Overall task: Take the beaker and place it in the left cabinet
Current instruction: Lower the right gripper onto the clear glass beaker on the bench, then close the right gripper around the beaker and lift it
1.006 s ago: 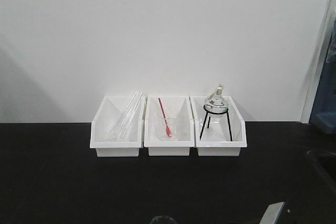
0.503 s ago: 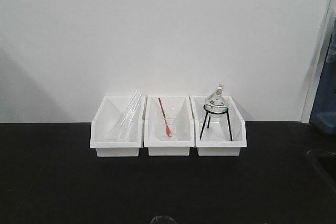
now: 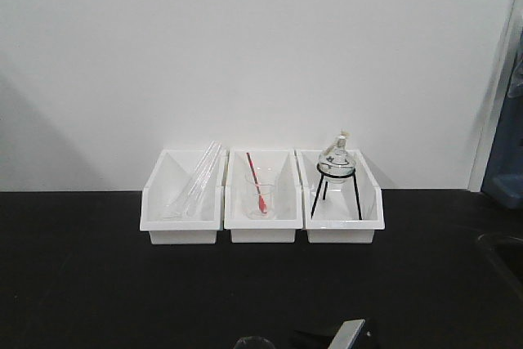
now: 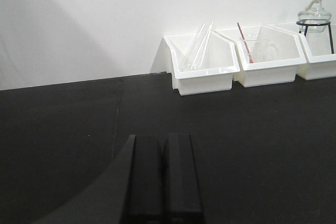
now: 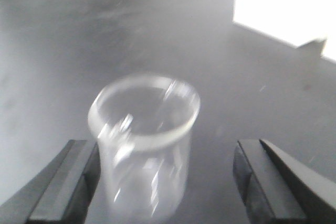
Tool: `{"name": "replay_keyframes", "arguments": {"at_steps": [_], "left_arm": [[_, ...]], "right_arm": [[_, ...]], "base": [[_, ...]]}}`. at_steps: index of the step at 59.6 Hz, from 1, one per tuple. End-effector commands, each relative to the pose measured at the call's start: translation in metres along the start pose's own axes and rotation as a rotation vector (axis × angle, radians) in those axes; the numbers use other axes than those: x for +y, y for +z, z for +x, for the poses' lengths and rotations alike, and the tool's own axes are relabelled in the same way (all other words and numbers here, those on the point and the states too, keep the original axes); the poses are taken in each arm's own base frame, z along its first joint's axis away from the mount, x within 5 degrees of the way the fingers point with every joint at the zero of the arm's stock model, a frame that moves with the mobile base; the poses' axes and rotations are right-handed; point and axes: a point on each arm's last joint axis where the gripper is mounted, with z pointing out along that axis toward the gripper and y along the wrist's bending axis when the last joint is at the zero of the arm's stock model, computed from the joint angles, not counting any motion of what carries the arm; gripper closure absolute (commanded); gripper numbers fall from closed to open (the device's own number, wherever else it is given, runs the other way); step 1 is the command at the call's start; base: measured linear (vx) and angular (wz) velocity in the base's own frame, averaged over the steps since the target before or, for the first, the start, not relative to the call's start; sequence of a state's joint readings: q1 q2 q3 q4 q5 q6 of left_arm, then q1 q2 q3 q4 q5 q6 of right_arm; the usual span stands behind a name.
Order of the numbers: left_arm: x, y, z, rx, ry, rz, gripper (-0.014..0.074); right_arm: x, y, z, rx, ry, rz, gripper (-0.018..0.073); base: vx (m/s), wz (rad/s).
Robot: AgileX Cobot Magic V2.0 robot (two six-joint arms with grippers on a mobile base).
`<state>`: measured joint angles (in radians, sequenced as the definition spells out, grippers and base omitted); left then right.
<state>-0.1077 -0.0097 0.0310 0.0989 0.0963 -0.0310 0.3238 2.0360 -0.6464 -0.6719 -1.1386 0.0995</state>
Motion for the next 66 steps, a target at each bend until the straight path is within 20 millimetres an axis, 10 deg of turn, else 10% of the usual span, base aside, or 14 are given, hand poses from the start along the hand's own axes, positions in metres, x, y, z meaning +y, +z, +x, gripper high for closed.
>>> {"name": "replay_keyframes", "arguments": {"at_steps": [1, 66], "left_arm": [[-0.001, -0.001, -0.004, -0.093, -0.006, 0.009, 0.0604], [-0.001, -0.001, -0.004, -0.093, -0.006, 0.009, 0.0604]], "right_arm": [[-0.004, 0.004, -0.026, -0.178, -0.030, 0.051, -0.0016], [-0.011, 0.027, -0.023, -0.260, 0.038, -0.048, -0.0015]], "base": [[0.00, 0.00], [0.00, 0.00]]}}
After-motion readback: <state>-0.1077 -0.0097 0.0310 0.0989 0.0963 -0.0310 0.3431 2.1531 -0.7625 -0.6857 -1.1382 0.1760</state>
